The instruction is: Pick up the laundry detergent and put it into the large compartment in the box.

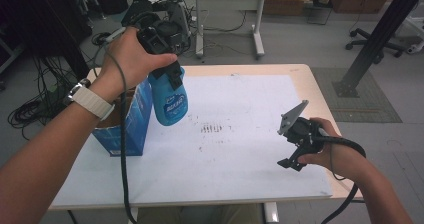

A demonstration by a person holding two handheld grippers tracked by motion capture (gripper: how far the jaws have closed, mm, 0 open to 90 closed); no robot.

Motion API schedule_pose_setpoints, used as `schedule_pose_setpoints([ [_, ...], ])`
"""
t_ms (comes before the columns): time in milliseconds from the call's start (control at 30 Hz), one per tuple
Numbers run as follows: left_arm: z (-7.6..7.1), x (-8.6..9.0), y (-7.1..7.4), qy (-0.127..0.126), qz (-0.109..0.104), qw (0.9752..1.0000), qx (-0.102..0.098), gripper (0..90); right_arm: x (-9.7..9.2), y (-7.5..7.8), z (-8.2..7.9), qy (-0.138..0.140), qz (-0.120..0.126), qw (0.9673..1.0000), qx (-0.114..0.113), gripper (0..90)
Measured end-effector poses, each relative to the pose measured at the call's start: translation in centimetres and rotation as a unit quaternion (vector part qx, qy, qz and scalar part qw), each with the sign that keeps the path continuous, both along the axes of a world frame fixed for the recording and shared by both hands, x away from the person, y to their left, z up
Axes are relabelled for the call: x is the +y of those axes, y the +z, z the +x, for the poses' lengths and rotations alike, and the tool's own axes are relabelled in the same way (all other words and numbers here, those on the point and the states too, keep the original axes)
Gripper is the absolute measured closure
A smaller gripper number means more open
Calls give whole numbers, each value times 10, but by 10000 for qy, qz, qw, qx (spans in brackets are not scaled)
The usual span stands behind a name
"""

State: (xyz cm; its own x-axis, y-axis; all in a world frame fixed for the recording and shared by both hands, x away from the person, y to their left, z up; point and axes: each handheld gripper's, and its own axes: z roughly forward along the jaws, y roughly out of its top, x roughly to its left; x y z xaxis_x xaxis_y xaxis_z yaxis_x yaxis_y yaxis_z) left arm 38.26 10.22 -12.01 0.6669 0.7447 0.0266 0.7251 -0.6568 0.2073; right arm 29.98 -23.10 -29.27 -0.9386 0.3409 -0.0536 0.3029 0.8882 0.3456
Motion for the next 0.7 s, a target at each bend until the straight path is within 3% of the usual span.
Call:
schedule_pose_setpoints([
  [700, 4, 20, 26, 529, -76, 9986, -39, 374, 7, 4, 6, 137, 0, 9999, -13, 123],
])
